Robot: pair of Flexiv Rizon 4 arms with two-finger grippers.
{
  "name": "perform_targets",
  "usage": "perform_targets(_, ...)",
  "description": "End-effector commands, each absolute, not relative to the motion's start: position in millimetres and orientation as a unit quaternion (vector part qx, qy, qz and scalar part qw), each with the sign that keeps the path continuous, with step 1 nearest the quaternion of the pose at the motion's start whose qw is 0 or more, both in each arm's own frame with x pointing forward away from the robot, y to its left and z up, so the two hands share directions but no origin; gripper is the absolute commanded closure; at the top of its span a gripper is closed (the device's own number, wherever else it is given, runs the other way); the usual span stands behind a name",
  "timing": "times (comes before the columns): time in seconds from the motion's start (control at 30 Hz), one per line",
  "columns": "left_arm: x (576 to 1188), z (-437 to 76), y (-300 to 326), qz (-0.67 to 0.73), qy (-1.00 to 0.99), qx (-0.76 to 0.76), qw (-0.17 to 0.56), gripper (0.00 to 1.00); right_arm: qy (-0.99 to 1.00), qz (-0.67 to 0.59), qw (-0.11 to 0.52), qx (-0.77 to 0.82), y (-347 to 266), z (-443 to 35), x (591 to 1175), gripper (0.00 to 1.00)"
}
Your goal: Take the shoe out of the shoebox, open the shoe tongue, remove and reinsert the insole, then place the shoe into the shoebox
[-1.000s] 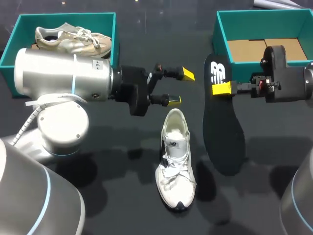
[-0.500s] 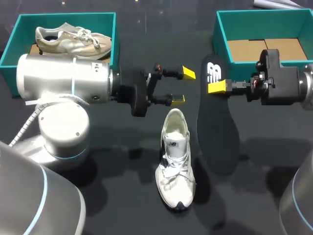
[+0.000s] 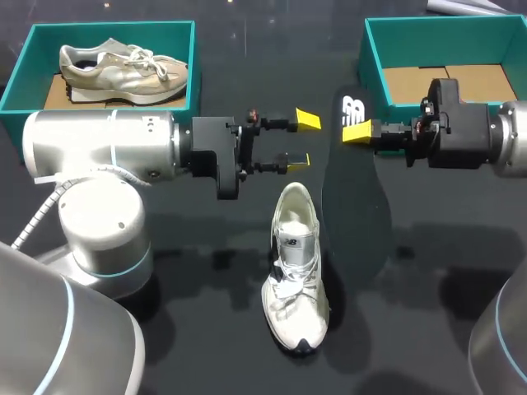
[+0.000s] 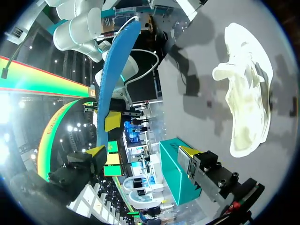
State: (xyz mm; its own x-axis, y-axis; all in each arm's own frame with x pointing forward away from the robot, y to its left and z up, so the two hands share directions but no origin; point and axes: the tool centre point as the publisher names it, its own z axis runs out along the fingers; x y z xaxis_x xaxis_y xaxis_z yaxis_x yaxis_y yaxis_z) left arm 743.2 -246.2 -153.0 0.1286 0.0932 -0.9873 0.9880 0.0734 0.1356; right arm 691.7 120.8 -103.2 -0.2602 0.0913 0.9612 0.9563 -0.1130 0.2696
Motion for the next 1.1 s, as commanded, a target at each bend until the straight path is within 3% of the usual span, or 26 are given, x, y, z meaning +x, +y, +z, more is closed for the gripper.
perform_targets(0.03, 743.1, -154.2, -246.8, -0.425, 0.508, 0.533, 0.527, 0.00, -0.550, -0.572, 0.377, -0.478, 123.2, -103.7, 693.4, 1.00)
perform_targets(1.1, 741.2, -153.1, -260.3, -0.403, 0.529, 0.537, 0.519, 0.00, -0.508, -0.506, 0.431, -0.548, 140.2, -136.4, 753.1, 1.00)
